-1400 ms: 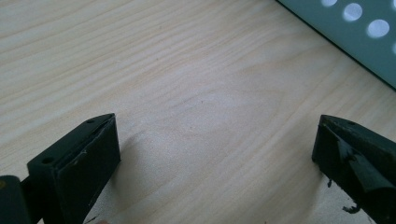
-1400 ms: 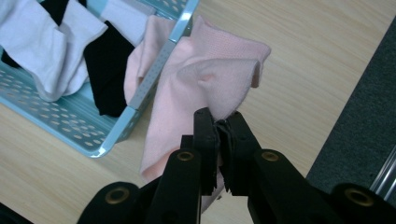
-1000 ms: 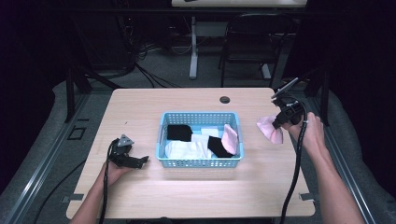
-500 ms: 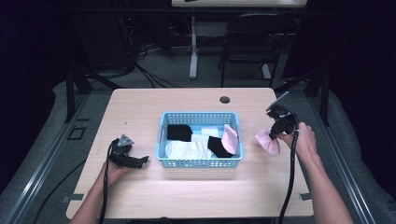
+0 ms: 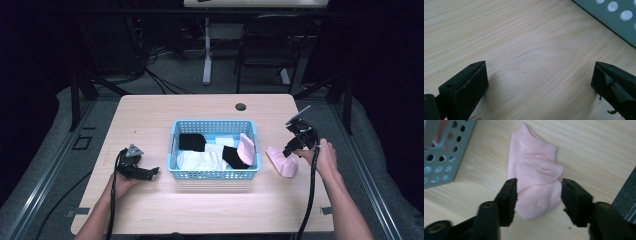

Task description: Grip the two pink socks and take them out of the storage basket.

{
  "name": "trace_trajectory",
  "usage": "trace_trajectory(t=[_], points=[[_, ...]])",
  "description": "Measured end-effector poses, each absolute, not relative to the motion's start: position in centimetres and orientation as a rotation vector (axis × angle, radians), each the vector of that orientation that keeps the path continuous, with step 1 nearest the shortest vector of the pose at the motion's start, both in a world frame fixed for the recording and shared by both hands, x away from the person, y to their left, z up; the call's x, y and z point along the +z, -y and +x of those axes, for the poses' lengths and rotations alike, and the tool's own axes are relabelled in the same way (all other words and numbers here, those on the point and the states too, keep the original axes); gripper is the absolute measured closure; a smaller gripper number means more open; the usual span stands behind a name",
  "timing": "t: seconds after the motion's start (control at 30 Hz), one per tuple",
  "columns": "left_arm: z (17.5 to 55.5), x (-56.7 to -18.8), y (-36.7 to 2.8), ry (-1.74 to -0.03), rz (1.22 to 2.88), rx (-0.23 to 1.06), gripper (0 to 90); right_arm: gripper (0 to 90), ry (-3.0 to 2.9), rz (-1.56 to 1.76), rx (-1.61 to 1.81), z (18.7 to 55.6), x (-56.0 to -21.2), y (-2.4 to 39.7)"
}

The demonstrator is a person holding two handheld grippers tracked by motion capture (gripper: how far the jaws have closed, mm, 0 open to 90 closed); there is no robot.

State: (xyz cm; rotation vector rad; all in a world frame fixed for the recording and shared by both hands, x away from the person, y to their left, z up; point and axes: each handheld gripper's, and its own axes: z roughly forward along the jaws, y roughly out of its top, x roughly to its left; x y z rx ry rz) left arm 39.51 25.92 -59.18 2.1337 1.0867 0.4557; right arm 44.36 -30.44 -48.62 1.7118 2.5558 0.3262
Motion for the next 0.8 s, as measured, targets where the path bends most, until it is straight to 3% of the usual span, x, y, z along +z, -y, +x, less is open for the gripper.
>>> trace_trajectory(t=[0.03,0.2,0.4,0.8], points=[[39.5,-59.2,-25.9,-1.087,2.134,0.456,0.8,42.6,-2.556,1.712,0.326,44.4,-48.6,30.4],[39.5,-59.2,-25.9,-1.087,2.134,0.456,0.8,17.6,-2.567,1.661,0.418,43.6,-46.8,30.7],[39.5,-59.2,-25.9,-1.086,2.134,0.456,0.8,2.7,-2.587,1.597,0.46,43.0,-44.8,30.3],[39.5,-59.2,-25.9,-1.088,2.133,0.457,0.8,0.0,-2.589,1.539,0.574,42.4,-42.8,28.8]])
